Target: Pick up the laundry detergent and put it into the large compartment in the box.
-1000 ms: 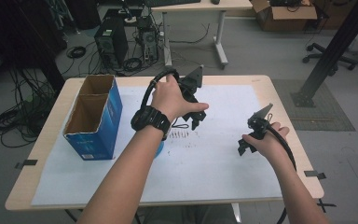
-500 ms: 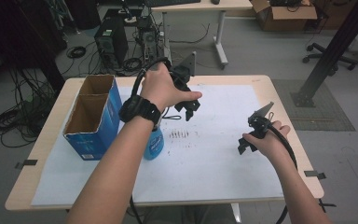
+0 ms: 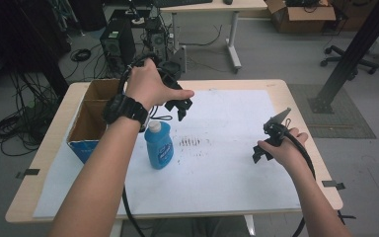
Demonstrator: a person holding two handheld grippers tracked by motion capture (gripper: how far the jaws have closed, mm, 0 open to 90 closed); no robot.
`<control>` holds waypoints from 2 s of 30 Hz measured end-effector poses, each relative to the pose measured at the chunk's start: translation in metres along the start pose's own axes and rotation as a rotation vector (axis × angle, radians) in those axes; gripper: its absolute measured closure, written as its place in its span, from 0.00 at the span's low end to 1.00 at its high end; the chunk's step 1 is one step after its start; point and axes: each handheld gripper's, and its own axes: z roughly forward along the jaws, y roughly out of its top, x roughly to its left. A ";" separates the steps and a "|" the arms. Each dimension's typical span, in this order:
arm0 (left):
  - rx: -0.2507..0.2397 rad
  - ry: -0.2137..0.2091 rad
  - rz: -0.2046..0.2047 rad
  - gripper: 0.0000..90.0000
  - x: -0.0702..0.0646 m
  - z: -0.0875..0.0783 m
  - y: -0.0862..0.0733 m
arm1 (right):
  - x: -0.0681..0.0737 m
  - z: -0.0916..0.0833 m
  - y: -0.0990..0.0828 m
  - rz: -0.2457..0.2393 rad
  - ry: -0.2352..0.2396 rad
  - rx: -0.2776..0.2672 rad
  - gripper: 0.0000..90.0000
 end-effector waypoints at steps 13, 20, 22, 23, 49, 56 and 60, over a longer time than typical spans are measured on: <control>0.034 0.004 -0.009 0.05 0.016 0.018 -0.008 | 0.002 0.004 0.001 0.000 -0.001 0.011 0.07; 0.053 0.004 -0.007 0.05 0.018 0.032 -0.010 | 0.002 0.007 0.001 -0.004 0.001 0.014 0.07; 0.061 0.004 -0.003 0.05 0.018 0.036 -0.010 | 0.002 0.009 0.001 -0.004 0.000 0.018 0.07; 0.065 0.003 -0.002 0.05 0.018 0.041 -0.011 | 0.002 0.009 0.001 -0.004 0.000 0.019 0.07; 0.112 -0.019 0.029 0.06 0.018 0.088 -0.015 | 0.004 0.018 0.001 -0.009 -0.003 0.030 0.08; 0.117 -0.018 0.040 0.06 0.016 0.093 -0.015 | 0.005 0.020 0.001 -0.011 -0.004 0.035 0.08; 0.121 -0.019 0.043 0.08 0.016 0.096 -0.014 | 0.005 0.019 0.001 -0.013 -0.003 0.035 0.08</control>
